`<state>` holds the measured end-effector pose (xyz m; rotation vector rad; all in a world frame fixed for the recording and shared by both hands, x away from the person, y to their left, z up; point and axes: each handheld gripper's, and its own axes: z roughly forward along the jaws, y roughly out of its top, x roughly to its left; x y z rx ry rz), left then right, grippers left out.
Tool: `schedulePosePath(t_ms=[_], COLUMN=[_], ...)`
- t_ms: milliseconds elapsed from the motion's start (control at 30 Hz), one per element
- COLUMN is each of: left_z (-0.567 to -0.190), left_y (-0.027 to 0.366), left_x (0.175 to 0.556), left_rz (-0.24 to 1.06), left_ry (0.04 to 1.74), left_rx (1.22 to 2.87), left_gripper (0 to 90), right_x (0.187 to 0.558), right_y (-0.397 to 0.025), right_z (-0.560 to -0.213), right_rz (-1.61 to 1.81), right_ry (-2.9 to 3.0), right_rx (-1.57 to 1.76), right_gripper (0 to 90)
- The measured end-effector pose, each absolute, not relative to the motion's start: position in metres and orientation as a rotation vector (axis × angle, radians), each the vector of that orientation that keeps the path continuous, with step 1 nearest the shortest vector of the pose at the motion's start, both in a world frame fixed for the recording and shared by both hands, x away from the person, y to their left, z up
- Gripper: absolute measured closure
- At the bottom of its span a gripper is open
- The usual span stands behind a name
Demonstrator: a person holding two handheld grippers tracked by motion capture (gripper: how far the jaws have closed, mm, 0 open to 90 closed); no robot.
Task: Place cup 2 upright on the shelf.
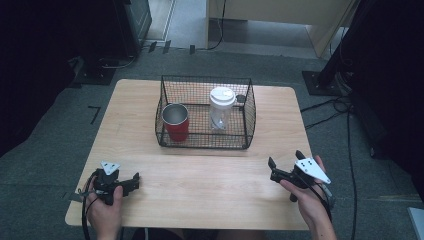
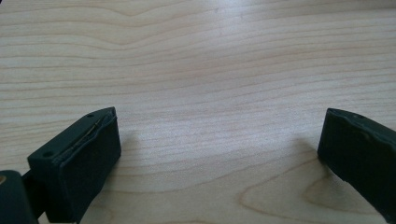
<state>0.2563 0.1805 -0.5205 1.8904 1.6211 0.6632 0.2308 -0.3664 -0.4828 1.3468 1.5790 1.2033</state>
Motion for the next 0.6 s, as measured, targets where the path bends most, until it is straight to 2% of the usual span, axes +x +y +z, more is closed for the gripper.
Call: schedulePosePath(t_ms=[600], left_z=[-0.52], left_y=[0.181], left_x=[0.256], left_rz=[0.661], left_ry=[1.621], left_rx=[1.893], left_gripper=[0.1], right_x=[0.21], right_y=[-0.402], right_z=[-0.51], right_rz=[1.035], right_ry=[1.614], right_rx=[1.452], right_gripper=[0.0])
